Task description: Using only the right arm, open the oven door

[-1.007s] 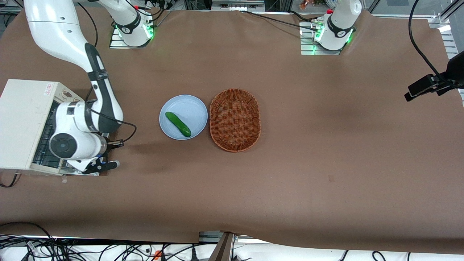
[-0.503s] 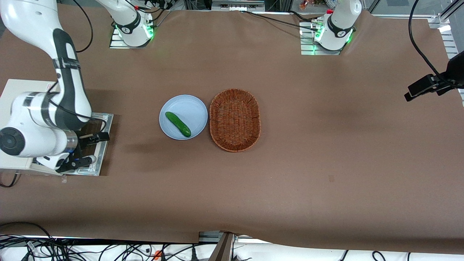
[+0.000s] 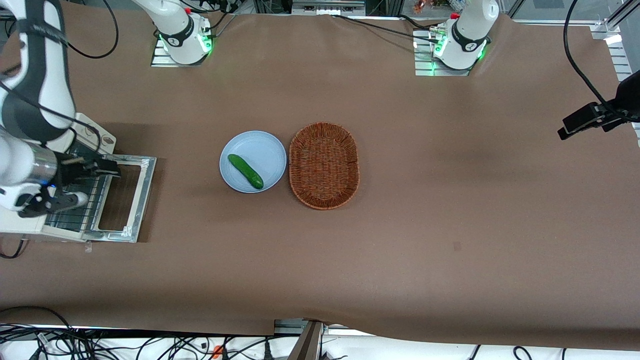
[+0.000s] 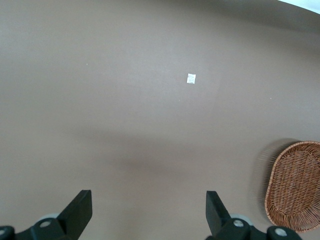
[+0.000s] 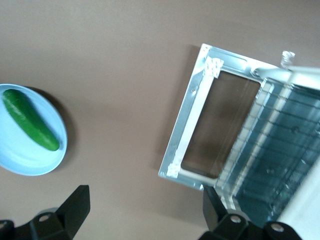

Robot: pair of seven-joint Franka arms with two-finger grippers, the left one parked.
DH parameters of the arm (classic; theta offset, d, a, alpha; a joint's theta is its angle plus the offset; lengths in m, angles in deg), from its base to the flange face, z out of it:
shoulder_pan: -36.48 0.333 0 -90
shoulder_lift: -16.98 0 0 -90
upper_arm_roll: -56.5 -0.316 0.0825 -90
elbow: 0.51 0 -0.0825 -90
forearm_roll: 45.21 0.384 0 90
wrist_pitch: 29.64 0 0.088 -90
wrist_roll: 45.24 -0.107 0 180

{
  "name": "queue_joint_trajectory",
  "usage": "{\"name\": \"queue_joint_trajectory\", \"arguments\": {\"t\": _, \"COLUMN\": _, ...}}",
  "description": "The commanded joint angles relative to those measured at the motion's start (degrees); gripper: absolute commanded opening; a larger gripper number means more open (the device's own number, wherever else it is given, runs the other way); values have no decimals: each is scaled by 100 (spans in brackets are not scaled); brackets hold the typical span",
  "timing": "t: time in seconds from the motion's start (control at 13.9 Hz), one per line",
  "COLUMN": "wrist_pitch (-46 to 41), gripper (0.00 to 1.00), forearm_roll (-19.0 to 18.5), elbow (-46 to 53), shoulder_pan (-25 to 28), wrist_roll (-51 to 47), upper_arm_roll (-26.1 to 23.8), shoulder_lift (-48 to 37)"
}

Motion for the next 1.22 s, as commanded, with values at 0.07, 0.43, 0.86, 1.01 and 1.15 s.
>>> {"name": "queue_joint_trajectory", "arguments": {"t": 0.07, "wrist_pitch": -585, "gripper": 100, "forearm_roll": 28, "elbow": -93, "shoulder_pan": -31, "wrist_roll": -591, "upper_arm_roll": 79, "shoulder_lift": -620}}
{"name": "queue_joint_trajectory", "arguments": {"t": 0.43, "wrist_pitch": -699, "gripper": 100, "forearm_roll": -235, "elbow": -93, "shoulder_pan": -31, "wrist_roll": -1277, "upper_arm_roll": 105, "shoulder_lift": -1069}}
{"name": "queue_joint_trajectory", "arguments": {"t": 0.86, "wrist_pitch": -875, "gripper": 100, "forearm_roll": -587, "elbow": -93, "shoulder_pan": 21, "wrist_roll": -1560, "upper_arm_roll": 79, "shoulder_lift": -1421}}
{"name": "queue_joint_trajectory", "arguments": {"t": 1.01, "wrist_pitch": -823, "gripper": 100, "forearm_roll": -596, "elbow": -93, "shoulder_pan": 21, "wrist_roll": -1568, "upper_arm_roll": 52, "shoulder_lift": -1544}}
{"name": "queue_joint_trajectory", "arguments": {"t": 1.15, "wrist_pitch": -761, "gripper": 100, "forearm_roll": -578, "elbow": -93, "shoulder_pan": 21, "wrist_roll": -1569, "upper_arm_roll": 44, "shoulder_lift": -1545}}
